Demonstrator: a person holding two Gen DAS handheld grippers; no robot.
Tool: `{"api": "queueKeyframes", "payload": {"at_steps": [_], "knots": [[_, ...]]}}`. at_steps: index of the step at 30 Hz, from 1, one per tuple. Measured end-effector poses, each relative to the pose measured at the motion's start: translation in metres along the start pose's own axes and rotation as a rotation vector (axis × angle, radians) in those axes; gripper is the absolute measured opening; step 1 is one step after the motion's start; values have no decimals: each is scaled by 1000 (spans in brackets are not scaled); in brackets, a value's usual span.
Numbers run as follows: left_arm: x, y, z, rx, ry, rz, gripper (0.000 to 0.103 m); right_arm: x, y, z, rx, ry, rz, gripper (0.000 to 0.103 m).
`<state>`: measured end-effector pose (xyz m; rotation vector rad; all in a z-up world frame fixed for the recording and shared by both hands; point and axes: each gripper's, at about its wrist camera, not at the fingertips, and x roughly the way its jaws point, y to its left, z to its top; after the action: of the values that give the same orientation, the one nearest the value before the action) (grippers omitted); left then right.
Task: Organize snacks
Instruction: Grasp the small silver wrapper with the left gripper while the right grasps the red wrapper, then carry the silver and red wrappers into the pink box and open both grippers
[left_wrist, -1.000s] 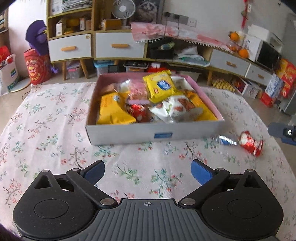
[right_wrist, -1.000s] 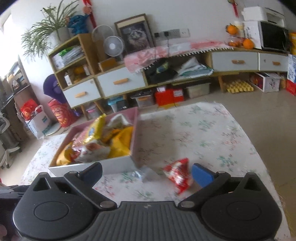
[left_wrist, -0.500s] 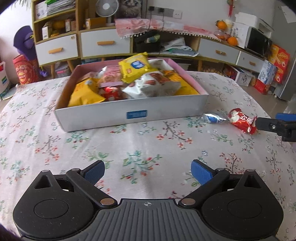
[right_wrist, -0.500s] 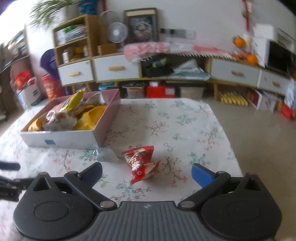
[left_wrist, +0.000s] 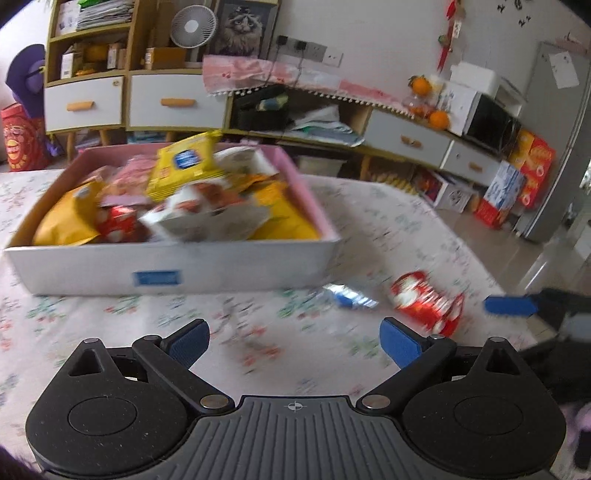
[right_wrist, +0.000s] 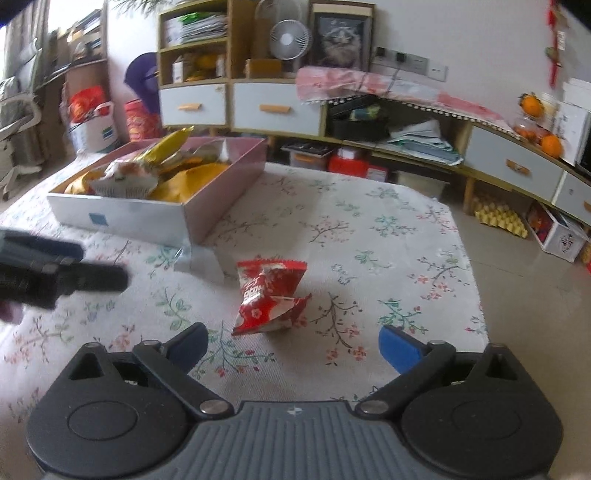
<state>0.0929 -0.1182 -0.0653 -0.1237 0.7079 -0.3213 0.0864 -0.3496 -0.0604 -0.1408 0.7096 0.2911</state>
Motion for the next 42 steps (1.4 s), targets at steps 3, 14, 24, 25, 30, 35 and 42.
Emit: {"api": "queueKeyframes", "payload": {"at_steps": [3,14,24,25,30,35,42], "knots": [[10,-13,5,-5,-3,-15,97,4,0,1,-9,-2,12,81],[41,-32,14,-88,13,9,63,16,4,5,-38,-1,63,64],[47,-36,19,-105,36,33,23,21,7,10,-41,-22,72,44],[47,-35,19,-106,40,25,22,21,8,11,-42,-24,71,39],[43,-33,17,-95,45,8,20,22,11,12,-51,-29,73,27],[35,-28,13,-60,51,0,19,21,14,13,-57,-27,74,21],[18,-14,8,-9,58,0,19,17,17,13,-47,-11,128,21]]}}
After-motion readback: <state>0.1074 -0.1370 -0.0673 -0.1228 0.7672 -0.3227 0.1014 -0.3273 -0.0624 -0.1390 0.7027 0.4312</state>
